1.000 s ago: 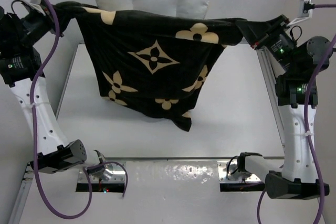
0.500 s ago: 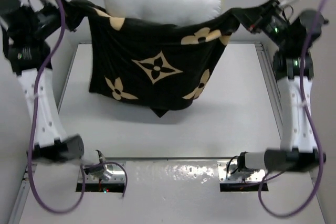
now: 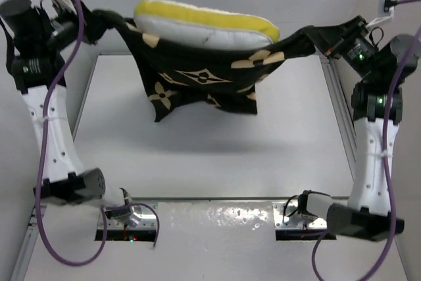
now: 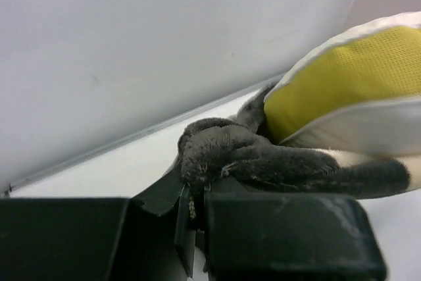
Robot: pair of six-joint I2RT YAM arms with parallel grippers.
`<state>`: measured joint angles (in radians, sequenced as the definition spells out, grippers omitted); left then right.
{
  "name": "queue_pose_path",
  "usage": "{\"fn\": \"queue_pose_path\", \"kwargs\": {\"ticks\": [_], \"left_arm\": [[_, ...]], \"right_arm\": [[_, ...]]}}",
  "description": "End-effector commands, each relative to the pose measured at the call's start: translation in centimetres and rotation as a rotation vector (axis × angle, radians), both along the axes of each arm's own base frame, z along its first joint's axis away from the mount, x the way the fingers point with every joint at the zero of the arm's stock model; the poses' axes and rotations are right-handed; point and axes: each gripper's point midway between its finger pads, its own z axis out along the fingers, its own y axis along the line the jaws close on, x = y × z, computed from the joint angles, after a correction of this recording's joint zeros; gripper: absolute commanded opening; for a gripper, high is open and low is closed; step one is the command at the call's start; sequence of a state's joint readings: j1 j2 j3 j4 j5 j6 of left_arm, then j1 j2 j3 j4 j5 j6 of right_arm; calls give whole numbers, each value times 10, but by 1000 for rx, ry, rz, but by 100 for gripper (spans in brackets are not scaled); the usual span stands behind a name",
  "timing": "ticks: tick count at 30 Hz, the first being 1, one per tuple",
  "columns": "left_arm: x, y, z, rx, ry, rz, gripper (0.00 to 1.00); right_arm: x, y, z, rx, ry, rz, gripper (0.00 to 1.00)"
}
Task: Put the pillow into the pillowcase
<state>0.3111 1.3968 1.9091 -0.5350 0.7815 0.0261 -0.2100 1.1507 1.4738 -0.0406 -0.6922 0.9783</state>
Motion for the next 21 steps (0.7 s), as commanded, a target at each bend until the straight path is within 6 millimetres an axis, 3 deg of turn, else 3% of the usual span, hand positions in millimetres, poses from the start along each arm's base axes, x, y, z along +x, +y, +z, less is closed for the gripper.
{"fn": "queue_pose_path", "kwargs": {"ticks": [1,2,3,4,5,6,7,8,9,10,11,12,13,14,15,16,17,18,19,20,21], "left_arm": [[14,43,94,93,-264,173,0],[-23,38,166,127,-463,197,0],[-23,54,180,74,-489,221,0],[-43,53,211,103,-617,214,0],[-57,60,212,85,-619,228,0],[-59,57,202,101,-599,203,0],[-55,54,183,107,-548,187,0],[-36,42,130,93,-425,138,0],[-21,41,92,71,-330,128,0],[-7,36,42,36,-169,120,0],[16,31,-9,98,-56,126,0],[22,27,-25,121,-4,112,0],[25,26,-42,120,79,106,0],[32,32,-1,132,4,124,0],[30,34,28,132,-52,127,0],[27,38,55,124,-110,137,0],[16,38,100,134,-231,147,0],[9,33,113,142,-272,129,0],[15,31,98,138,-239,103,0],[-14,7,103,162,-275,30,0],[-21,-5,100,180,-314,-16,0]], "right_arm": [[37,-38,28,35,-52,-82,0],[10,-38,93,-7,-174,-121,0],[0,-46,120,-34,-228,-167,0],[-2,-51,140,-69,-279,-202,0],[-29,-47,173,-94,-372,-230,0],[-51,-38,184,-87,-409,-220,0],[-59,-33,181,-69,-410,-199,0],[-32,-40,142,-37,-350,-174,0],[-28,-36,118,18,-298,-138,0],[0,-39,52,80,-145,-132,0],[13,-30,28,100,-88,-101,0],[24,-29,9,117,-17,-77,0],[24,-28,24,118,-24,-52,0],[39,-38,30,123,-18,-46,0],[37,-41,51,124,-49,-39,0],[10,-36,111,75,-195,-47,0],[17,-43,118,71,-187,-72,0],[12,-42,130,53,-216,-87,0],[10,-37,130,49,-212,-67,0],[1,-15,121,51,-196,-2,0],[1,1,99,19,-167,35,11]]}}
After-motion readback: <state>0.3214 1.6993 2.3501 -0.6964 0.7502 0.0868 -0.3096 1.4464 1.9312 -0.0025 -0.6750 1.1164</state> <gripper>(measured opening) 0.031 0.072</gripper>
